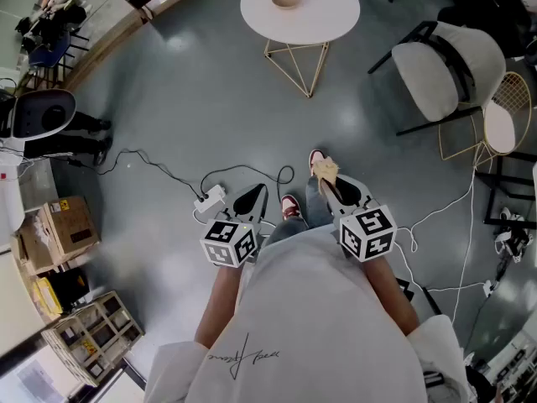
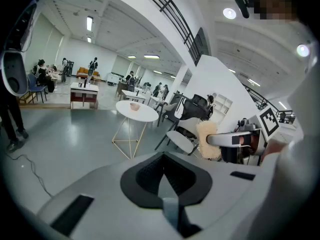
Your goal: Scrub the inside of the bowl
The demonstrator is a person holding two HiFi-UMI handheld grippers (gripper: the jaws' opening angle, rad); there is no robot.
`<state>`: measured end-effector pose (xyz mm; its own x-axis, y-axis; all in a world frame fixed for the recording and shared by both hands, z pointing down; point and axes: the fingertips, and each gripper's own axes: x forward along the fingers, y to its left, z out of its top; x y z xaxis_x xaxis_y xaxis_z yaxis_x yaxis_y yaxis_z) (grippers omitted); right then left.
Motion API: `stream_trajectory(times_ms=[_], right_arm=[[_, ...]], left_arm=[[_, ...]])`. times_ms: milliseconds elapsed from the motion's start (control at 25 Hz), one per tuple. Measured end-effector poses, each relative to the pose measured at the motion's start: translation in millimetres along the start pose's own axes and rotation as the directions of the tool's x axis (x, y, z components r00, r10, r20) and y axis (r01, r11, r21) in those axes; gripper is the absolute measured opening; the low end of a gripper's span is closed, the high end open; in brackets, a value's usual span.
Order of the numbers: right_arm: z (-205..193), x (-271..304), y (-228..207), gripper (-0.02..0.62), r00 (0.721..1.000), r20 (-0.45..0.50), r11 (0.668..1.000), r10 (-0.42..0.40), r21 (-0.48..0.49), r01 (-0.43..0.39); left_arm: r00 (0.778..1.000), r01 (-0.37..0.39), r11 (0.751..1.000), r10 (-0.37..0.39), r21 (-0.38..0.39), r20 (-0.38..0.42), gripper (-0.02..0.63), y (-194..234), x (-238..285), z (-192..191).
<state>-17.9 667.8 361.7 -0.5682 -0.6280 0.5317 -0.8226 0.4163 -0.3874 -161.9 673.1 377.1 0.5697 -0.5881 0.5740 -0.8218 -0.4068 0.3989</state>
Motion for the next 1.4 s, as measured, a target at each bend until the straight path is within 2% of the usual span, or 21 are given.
stream_trajectory(times_ms=[120, 280, 480, 720, 880, 1040, 1120, 1240, 1400], right_arm=[[20.2, 12.6, -22.7, 0.078, 1.0, -0.004, 1.0, 0.011, -0.008, -0.011], [46.7, 30.4, -56.1, 0.078, 1.0, -0.011, 1.0, 0.015, -0.008, -0.015], [69.9, 58.1, -93.1, 0.078, 0.999, -0.039, 0.998, 0.032, 0.055, -0.03], [99.9, 77.8, -139.6, 0.081, 0.999, -0.036, 0.999, 0.034, 0.026, -0.033], [122.8, 88.0, -164.9, 0.083, 0.997, -0.035, 0.997, 0.07, 0.031, -0.069], [146.6, 104.0, -173.3, 0.083, 0.995, -0.032, 0.995, 0.096, 0.012, -0.096], [152.8, 108.0, -182.3, 0.083, 0.995, -0.032, 0.994, 0.097, 0.043, -0.096], [158.9, 112.9, -196.9, 0.083, 0.996, -0.023, 0.99, 0.092, 0.107, -0.089], [168.3, 119.8, -200.9, 0.083, 0.995, -0.014, 0.99, 0.097, 0.101, -0.095]], left_arm=[[1.0, -0.005, 1.0, 0.005, -0.031, -0.008, 0.005, 0.5, 30.2, 14.6], [0.999, 0.034, 0.997, -0.036, -0.07, -0.031, 0.005, -8.8, 72.1, 43.9], [0.996, 0.049, 0.998, -0.052, -0.045, -0.069, 0.005, -8.9, 118.7, 86.1], [0.995, 0.031, 0.999, -0.033, -0.02, -0.098, 0.005, -14.2, 166.8, 121.6], [0.996, 0.057, 0.998, -0.06, -0.038, -0.071, 0.005, -29.7, 194.1, 150.1], [0.997, 0.015, 0.999, -0.018, -0.042, -0.073, 0.005, -22.9, 208.2, 173.4], [0.997, 0.018, 0.999, -0.021, -0.043, -0.07, 0.005, -23.4, 214.1, 183.0], [0.999, 0.04, 0.995, -0.042, -0.094, -0.025, 0.005, -22.4, 219.4, 200.9], [1.0, 0.028, 0.991, -0.027, -0.13, 0.005, 0.005, -11.7, 220.7, 212.4]])
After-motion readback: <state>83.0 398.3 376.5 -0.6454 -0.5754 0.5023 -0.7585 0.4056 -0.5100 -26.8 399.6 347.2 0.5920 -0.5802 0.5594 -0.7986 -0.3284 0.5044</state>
